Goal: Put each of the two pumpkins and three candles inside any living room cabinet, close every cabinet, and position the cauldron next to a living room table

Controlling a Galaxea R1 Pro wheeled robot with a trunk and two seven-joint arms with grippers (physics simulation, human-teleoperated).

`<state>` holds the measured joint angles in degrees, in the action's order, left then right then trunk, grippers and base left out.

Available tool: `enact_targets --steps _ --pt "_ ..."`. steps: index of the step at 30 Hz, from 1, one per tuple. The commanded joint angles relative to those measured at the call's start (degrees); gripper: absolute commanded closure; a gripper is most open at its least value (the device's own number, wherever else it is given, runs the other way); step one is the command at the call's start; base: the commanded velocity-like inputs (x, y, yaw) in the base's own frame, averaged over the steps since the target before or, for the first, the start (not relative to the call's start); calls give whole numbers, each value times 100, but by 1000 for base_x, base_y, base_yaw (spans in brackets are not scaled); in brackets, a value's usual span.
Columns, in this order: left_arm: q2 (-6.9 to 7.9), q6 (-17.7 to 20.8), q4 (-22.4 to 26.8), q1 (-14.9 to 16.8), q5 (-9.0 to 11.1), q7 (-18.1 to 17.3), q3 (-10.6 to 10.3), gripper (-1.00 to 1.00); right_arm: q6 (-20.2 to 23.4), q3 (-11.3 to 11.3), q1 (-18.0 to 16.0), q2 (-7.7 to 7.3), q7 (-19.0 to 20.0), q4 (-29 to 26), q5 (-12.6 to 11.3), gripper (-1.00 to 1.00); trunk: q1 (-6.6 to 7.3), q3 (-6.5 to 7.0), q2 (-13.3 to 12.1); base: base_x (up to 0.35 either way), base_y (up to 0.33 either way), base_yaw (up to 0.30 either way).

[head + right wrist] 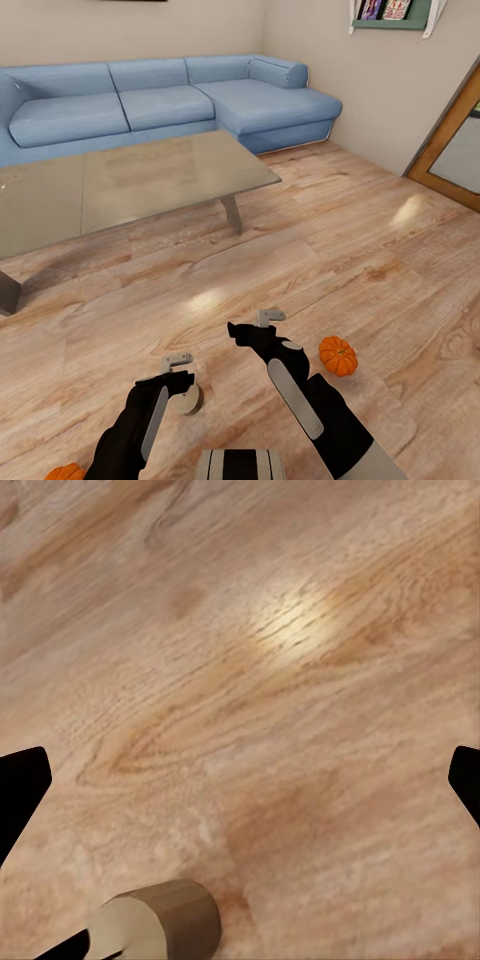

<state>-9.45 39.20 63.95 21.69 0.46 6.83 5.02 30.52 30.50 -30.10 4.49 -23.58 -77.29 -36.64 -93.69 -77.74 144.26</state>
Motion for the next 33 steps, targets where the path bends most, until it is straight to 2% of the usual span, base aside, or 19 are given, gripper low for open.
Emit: enact_targets --steps 1,24,26,30,33 --pt "-5 27 10 2 7 13 8 -100 6 9 -4 -1 -56 -7 -61 -100 1 -4 2 0 0 0" --pt "-5 -6 -8 2 16 4 7 -100 15 17 -4 -10 -24 -58 -36 -100 -56 -492 31 0 0 0" --pt "-5 -7 -9 2 16 3 4 -100 15 17 -4 -10 -24 -55 -38 -100 -56 -492 31 0 0 0" --pt "-9 -9 -15 2 15 3 -2 -100 15 17 -4 -10 -24 -50 -43 -100 -66 -580 37 0 0 0" --pt "-2 -14 -27 2 19 3 -91 -100 15 17 -4 -10 -24 -50 -46 -100 -74 -647 41 0 0 0"
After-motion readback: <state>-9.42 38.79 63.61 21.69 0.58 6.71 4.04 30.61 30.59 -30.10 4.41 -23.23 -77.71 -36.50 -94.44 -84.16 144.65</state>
